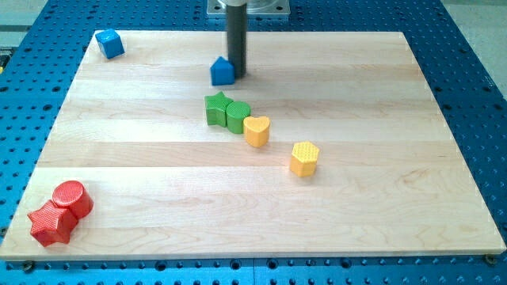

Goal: Move the triangle diagonally to the green star

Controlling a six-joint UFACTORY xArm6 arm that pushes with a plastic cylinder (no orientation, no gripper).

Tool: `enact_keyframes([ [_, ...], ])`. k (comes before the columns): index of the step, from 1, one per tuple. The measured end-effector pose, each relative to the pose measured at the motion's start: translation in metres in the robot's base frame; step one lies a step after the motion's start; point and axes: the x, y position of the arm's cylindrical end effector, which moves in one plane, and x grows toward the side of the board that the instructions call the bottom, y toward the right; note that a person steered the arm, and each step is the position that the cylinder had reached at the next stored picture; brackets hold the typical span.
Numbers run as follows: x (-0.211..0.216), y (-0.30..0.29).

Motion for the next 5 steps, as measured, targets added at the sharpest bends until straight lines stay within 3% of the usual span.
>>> enact_keyframes([
  [2,0.000,-0.075],
  [5,0.002,-0.027],
])
